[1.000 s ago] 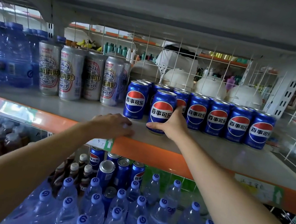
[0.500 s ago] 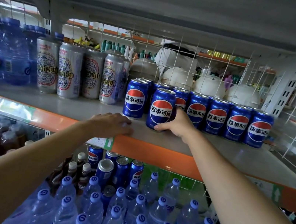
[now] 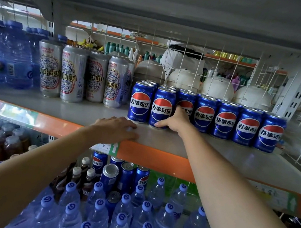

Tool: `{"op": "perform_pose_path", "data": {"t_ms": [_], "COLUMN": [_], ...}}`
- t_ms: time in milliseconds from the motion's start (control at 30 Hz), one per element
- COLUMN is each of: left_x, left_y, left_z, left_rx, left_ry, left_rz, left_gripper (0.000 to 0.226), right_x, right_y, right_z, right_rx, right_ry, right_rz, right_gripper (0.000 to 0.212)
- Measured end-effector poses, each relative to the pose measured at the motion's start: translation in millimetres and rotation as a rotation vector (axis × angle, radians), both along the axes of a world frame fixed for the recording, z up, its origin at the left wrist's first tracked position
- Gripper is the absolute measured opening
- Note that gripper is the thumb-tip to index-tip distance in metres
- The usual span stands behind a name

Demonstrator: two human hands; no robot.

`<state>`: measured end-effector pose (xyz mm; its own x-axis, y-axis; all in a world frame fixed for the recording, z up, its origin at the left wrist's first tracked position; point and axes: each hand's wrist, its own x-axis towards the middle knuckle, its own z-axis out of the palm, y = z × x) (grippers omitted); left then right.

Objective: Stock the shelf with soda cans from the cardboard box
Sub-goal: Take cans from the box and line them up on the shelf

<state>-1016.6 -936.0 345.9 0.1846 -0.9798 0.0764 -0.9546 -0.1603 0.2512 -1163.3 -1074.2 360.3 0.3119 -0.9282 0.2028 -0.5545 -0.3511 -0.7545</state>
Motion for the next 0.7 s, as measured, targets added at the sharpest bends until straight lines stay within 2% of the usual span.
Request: {"op": "perform_pose_path", "data": {"t_ms": [700], "left_x": [2.6], "left_y": [-8.1], "left_z": [-4.0], "left_rx": [-0.020], "left_ry": [-0.015], "left_rz": [0.026], "left_gripper": [0.049], "right_x": [-1.9], "right_y": [2.3], "right_z": [-8.3], "right_rx": [0.008], "right_ry": [-0.072], "right_rz": [0.008], "right_gripper": [0.085]}}
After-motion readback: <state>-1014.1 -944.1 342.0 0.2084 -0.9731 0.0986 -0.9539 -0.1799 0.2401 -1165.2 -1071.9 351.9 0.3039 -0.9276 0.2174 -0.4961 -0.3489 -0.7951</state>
